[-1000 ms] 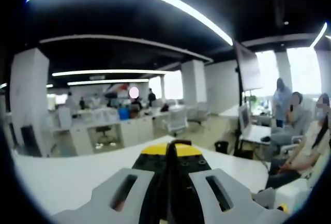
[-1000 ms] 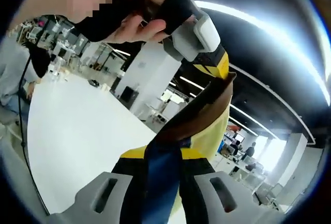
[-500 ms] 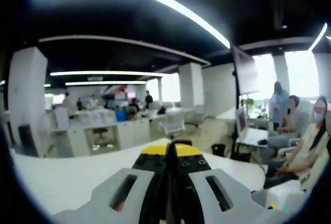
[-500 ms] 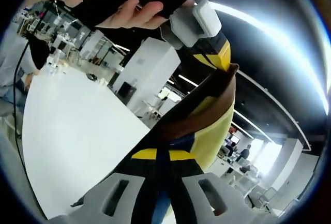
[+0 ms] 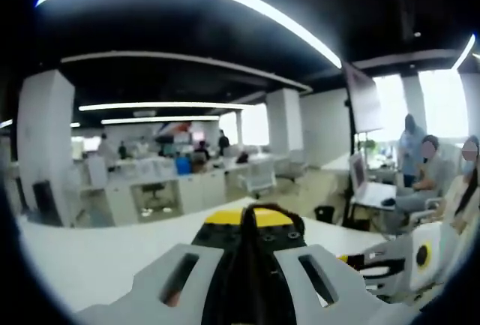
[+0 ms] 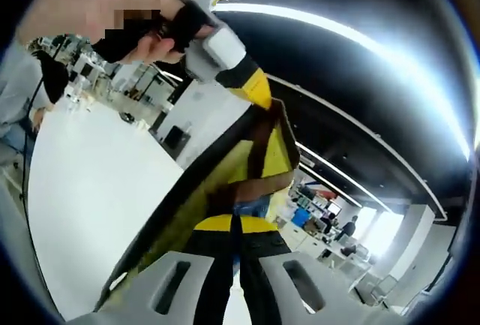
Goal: Fold the garment on the visible template until the final outline fits inside the template.
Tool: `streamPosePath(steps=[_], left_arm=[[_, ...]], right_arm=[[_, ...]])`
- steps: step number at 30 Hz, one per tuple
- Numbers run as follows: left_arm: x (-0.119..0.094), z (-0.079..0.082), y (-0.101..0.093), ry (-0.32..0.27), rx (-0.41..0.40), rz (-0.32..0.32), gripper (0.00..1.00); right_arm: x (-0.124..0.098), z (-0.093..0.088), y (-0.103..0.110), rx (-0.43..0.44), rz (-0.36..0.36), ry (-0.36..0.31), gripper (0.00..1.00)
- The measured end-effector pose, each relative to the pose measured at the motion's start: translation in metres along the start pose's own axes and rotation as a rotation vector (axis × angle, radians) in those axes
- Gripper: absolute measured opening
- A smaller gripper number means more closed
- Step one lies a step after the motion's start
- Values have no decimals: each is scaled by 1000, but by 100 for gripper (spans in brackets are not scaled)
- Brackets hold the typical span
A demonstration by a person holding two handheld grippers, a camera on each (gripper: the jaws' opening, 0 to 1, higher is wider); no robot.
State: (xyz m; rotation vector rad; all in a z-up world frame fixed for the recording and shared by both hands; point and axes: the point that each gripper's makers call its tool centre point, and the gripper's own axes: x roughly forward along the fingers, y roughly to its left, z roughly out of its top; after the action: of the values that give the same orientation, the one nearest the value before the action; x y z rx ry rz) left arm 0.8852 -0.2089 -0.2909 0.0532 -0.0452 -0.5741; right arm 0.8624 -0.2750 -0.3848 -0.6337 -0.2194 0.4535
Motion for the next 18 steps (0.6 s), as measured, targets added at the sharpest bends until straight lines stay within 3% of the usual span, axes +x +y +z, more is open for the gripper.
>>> streamPosePath(steps=[12,17,18], left_arm=[[-19,-3,21,5,34,35,0],[-27,1,21,-13,121,17,0],[-29,5,18,-24,178,10,0]], right_arm=[[-9,11,-75,-48,-100,-40,1],[-14,36,-102,-124,-124,-87,1],[-15,45,-106,-161,-124,-100,1]])
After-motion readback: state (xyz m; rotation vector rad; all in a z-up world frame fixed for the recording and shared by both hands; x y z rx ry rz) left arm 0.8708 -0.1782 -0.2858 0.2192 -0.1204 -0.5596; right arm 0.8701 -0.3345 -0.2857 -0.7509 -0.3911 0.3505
